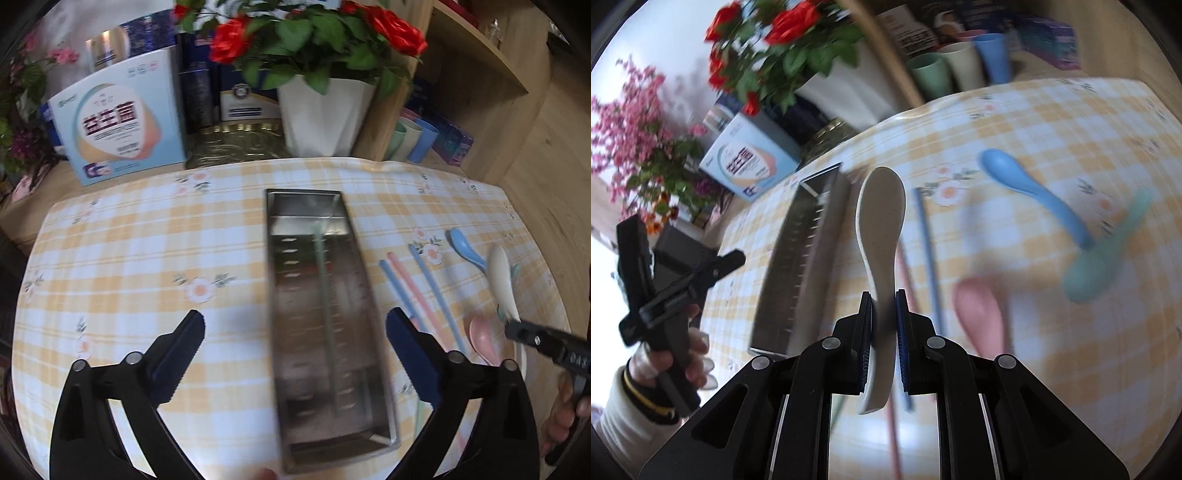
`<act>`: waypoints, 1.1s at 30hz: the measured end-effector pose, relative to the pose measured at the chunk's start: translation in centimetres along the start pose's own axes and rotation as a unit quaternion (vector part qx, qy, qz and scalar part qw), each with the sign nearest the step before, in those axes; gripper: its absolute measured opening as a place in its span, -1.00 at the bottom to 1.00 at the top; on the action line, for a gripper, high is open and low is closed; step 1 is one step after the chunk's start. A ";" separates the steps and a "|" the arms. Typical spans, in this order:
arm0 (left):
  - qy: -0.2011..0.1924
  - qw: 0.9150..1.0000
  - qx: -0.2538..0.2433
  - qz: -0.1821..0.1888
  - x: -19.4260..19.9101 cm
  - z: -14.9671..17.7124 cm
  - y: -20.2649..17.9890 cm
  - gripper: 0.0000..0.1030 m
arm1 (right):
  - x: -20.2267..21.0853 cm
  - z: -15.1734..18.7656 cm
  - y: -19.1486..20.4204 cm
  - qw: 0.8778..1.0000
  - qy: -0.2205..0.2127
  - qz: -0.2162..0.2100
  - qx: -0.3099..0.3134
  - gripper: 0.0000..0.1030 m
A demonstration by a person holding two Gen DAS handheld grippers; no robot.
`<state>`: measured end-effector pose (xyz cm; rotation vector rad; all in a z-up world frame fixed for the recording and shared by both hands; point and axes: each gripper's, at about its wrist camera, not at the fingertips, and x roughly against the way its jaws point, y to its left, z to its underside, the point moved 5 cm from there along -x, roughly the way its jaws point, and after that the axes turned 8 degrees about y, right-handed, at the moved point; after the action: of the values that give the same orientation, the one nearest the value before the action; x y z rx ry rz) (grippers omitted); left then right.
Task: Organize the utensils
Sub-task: 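Lower the white spoon into the steel tray and open the right tool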
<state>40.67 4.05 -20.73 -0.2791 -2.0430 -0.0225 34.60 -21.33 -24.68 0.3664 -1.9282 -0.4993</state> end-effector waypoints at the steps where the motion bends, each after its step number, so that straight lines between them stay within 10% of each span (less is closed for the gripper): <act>1: 0.000 1.000 0.003 -0.004 0.2 0.2 0.6 0.88 | -0.6 -0.5 0.9 1.000 0.005 -0.001 0.007 -0.76; 14: -0.033 0.996 0.083 -0.023 2.4 2.7 8.0 0.88 | -10.8 -6.1 11.9 0.995 0.055 0.033 0.072 -0.76; 23: -0.039 0.992 0.114 -0.022 2.7 3.9 10.3 0.88 | -16.1 -8.6 11.3 0.988 0.077 0.116 0.064 -0.76; 33: -0.037 0.991 0.128 -0.017 2.8 4.0 10.2 0.88 | -17.2 -9.2 11.7 0.988 0.084 0.112 0.064 -0.70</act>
<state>38.02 15.06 -21.18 -0.0854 -2.0972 0.2301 49.49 -4.74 -29.19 0.2606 -1.8137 -0.1910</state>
